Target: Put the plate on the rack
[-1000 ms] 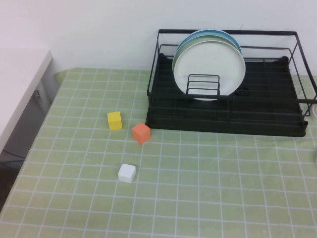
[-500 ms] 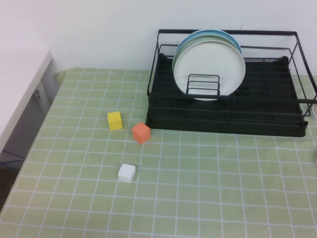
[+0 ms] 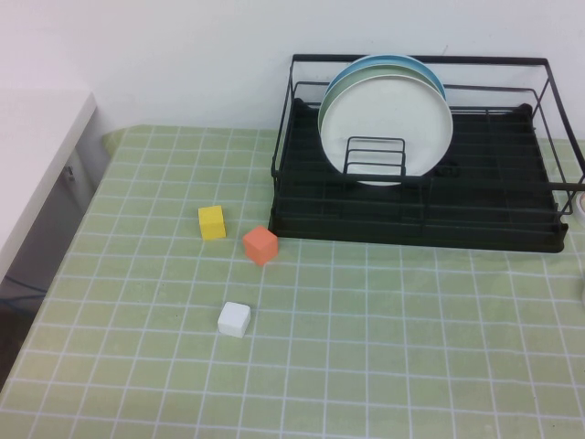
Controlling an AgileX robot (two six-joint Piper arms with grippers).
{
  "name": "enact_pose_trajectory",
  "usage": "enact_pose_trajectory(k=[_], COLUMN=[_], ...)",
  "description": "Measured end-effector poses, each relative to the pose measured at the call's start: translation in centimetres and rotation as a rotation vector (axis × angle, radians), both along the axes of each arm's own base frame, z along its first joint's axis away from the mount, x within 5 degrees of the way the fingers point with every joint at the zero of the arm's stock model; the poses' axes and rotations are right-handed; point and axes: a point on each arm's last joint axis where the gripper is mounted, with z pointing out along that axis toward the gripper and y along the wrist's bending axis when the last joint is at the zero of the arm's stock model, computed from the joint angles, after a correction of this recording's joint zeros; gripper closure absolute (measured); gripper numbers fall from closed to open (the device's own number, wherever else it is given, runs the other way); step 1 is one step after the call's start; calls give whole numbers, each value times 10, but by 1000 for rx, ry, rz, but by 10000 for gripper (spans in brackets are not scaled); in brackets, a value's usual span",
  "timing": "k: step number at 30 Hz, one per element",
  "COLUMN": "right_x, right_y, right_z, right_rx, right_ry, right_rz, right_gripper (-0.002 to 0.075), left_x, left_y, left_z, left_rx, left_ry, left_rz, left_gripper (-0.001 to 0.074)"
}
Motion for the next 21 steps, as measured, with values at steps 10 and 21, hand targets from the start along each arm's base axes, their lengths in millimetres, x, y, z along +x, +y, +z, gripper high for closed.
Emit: enact_pose_trajectory(k=[10, 21], right_x=[0, 0], right_y=[0, 0], right_z=[0, 0], right_rx=[0, 0], right_ry=[0, 0], right_rz=[0, 0], right_gripper=[726, 726], left_x=[0, -1], left_y=[0, -3], left_z=[0, 0], left_rx=[39, 47], left_ry=[-2, -5], left_rz=[-10, -76], left_gripper=[736, 736])
